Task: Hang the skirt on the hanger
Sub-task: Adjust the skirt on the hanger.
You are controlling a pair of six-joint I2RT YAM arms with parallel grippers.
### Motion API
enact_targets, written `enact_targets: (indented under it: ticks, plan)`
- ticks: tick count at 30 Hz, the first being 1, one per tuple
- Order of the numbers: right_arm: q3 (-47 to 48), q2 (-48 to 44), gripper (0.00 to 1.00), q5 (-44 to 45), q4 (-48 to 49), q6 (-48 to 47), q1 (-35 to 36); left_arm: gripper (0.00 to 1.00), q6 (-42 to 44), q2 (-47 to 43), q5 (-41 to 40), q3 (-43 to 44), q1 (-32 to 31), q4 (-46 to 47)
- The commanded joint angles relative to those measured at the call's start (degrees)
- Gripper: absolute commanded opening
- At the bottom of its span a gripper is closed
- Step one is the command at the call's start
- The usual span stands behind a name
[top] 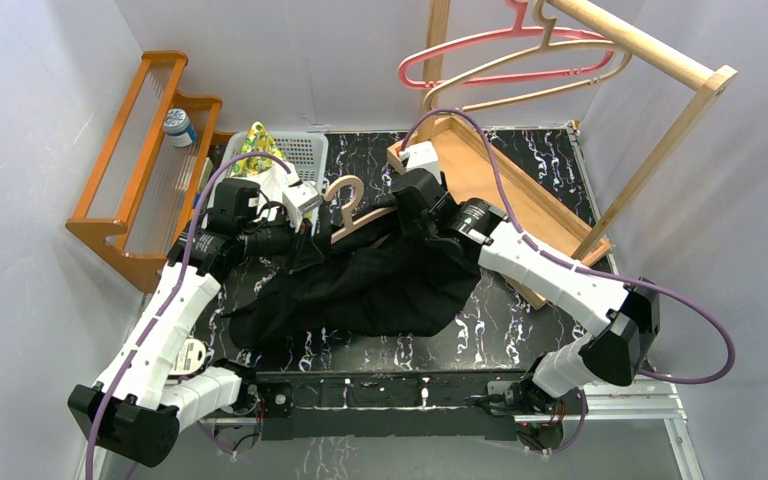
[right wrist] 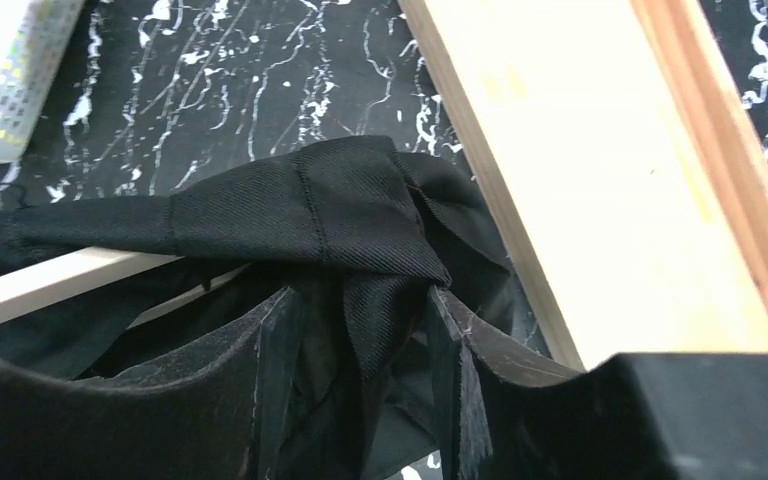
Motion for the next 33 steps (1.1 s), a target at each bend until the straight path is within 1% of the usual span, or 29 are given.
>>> enact_targets:
  ticks: [1, 3, 6, 7, 8, 10, 11, 12, 13, 14, 15, 16, 17, 19, 21, 24, 26, 29, 31, 32, 33]
  plan:
    - [4.17, 0.22, 0.59, 7.33, 1.16, -2.42, -0.15, 0.00, -0.42, -2.12, 3.16, -0.02, 0.13, 1.43]
    - [3.80, 0.23, 0.62, 8.44, 1.52, -3.35, -0.29, 0.00, -0.48, -2.19, 3.18, 0.19, 0.13, 1.23]
    - [2.84, 0.27, 0.59, 8.10, 2.10, -4.38, -0.93, 0.00, -0.36, -2.28, 3.13, 0.37, 0.13, 1.05]
    - [2.72, 0.40, 0.53, 8.16, 2.17, -4.67, -1.10, 0.00, -0.24, -2.27, 3.08, 0.41, 0.13, 0.91]
    - [2.90, 0.39, 0.42, 8.31, 2.21, -5.01, -1.25, 0.00, -0.22, -2.31, 3.01, 0.40, 0.13, 0.80]
    - [3.77, 0.69, 0.28, 9.60, 2.30, -5.60, -1.31, 0.00, -0.13, -2.32, 2.80, 0.27, 0.11, 0.84]
    - [4.47, 0.75, 0.25, 9.80, 2.40, -6.16, -1.31, 0.00, -0.12, -2.28, 2.84, 0.18, 0.13, 0.83]
    - [5.50, 0.84, 0.25, 9.83, 2.40, -6.59, -1.33, 0.00, -0.19, -2.19, 2.86, 0.08, 0.13, 0.80]
    - [6.69, 0.93, 0.27, 9.48, 2.21, -6.86, -1.31, 0.00, -0.21, -2.03, 2.78, -0.07, 0.09, 0.80]
    - [8.14, 1.02, 0.33, 8.75, 1.76, -7.21, -1.31, 0.00, -0.26, -1.88, 2.77, -0.19, 0.15, 0.77]
    - [9.36, 1.02, 0.44, 8.19, 1.15, -7.31, -1.35, 0.00, -0.27, -1.68, 2.72, -0.27, 0.11, 0.76]
    - [10.26, 0.80, 0.51, 7.69, 1.13, -7.45, -1.32, 0.00, -0.42, -1.53, 2.64, -0.35, 0.13, 0.72]
    - [10.68, 0.47, 0.54, 7.43, 1.55, -7.84, -1.33, 0.00, -0.45, -1.32, 2.66, -0.37, 0.13, 0.76]
    - [10.64, -0.18, 0.56, 7.66, 2.54, -8.87, -1.31, 0.00, -0.48, -1.04, 2.81, -0.37, 0.11, 0.76]
    - [10.76, -0.05, 0.54, 8.93, 2.40, -10.04, -1.31, 0.00, -0.43, -0.76, 2.88, -0.37, 0.14, 0.74]
    - [11.30, 0.58, 0.46, 10.66, 0.91, -11.03, -1.32, 0.00, -0.39, -0.56, 2.85, -0.18, 0.12, 0.74]
    - [11.57, 0.43, 0.36, 10.06, 0.69, -11.80, -1.31, 0.00, -0.35, -0.41, 2.83, -0.11, 0.13, 0.73]
    - [11.33, -0.05, 0.21, 7.84, 1.38, -13.12, -1.31, 0.00, -0.34, -0.08, 2.90, -0.07, 0.14, 0.76]
    - [11.48, -0.01, 0.04, 6.13, 1.66, -14.06, -1.31, 0.00, -0.30, 0.08, 3.02, 0.00, 0.13, 0.76]
    - [11.91, 0.20, 0.00, 5.54, 1.45, -14.16, -1.31, 0.00, -0.30, 0.11, 3.01, 0.06, 0.13, 0.76]
    - [12.49, 0.45, 0.00, 4.70, 1.05, -13.88, -1.31, 0.00, -0.26, 0.19, 3.14, 0.11, 0.11, 0.76]
